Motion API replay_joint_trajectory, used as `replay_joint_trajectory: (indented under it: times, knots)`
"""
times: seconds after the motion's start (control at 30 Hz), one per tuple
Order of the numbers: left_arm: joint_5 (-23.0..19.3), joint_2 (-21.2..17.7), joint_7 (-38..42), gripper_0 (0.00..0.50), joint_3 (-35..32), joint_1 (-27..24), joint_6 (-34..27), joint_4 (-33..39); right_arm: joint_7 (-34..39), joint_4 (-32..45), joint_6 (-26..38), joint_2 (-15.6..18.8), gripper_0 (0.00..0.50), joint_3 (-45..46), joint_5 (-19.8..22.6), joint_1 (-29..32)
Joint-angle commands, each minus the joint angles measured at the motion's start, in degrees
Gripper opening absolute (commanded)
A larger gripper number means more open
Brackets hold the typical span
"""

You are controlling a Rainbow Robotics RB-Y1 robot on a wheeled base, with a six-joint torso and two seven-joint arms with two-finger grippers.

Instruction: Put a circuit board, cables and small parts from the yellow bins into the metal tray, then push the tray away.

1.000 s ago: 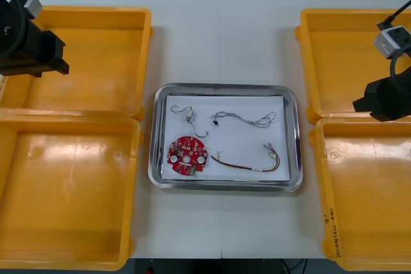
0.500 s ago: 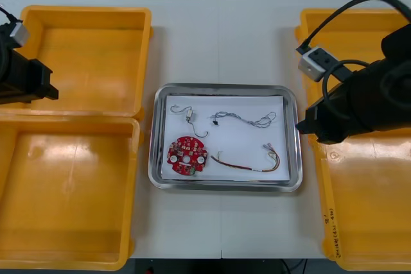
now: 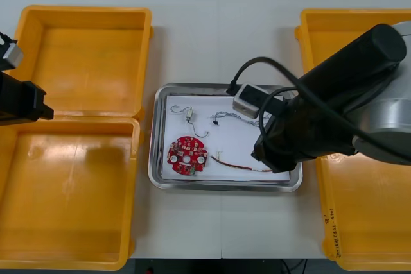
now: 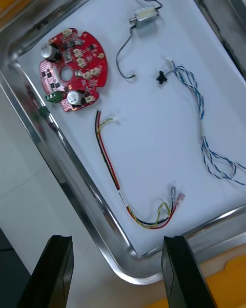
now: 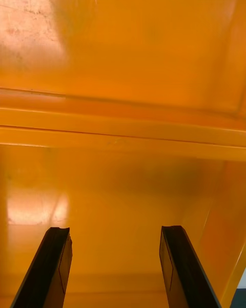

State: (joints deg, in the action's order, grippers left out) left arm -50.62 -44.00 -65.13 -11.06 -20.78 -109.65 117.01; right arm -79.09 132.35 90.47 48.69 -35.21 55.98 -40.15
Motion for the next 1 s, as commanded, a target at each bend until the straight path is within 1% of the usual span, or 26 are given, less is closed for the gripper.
replay_joint_trajectory:
  times: [0.03,0.13,0.27,0.37,0.53,0.7,0.8,1.0]
  knots:
    - [-0.71,-2.58,-4.74,0.500,-2.48,2.59,-0.35,3.49,-1.77,1.86,-1.53,-2.90,0.500,-8.56,-4.21,-5.55]
    - [-0.71,-2.85,-5.27,0.500,-2.56,3.11,-0.35,4.10,-1.77,1.77,-1.70,-4.40,0.500,-13.84,-7.82,-7.57]
    - [-0.88,-3.02,-5.53,0.500,-2.74,4.08,-0.35,4.72,-1.86,0.98,-1.97,-5.89,0.500,-19.55,-10.72,-9.42]
    - [-1.24,-3.46,-5.62,0.500,-3.27,4.69,-0.35,5.33,-2.12,0.19,-3.11,-6.24,0.500,-22.98,-12.12,-10.21]
    - [-1.85,-4.34,-5.88,0.500,-3.36,5.22,-0.35,5.60,-2.47,-1.75,-4.87,-6.59,0.500,-27.37,-12.92,-11.35]
    - [-2.20,-4.87,-5.88,0.500,-3.36,5.22,-0.35,5.60,-2.91,-2.89,-5.22,-7.12,0.500,-31.24,-16.08,-11.44]
    - [-2.20,-4.87,-5.97,0.500,-3.36,5.22,-0.35,5.60,-3.61,-3.94,-5.22,-8.09,0.500,-33.88,-18.19,-12.06]
    - [-2.20,-4.87,-5.97,0.500,-3.36,5.22,-0.35,5.60,-4.14,-6.32,-5.22,-10.55,0.500,-37.22,-21.09,-13.11]
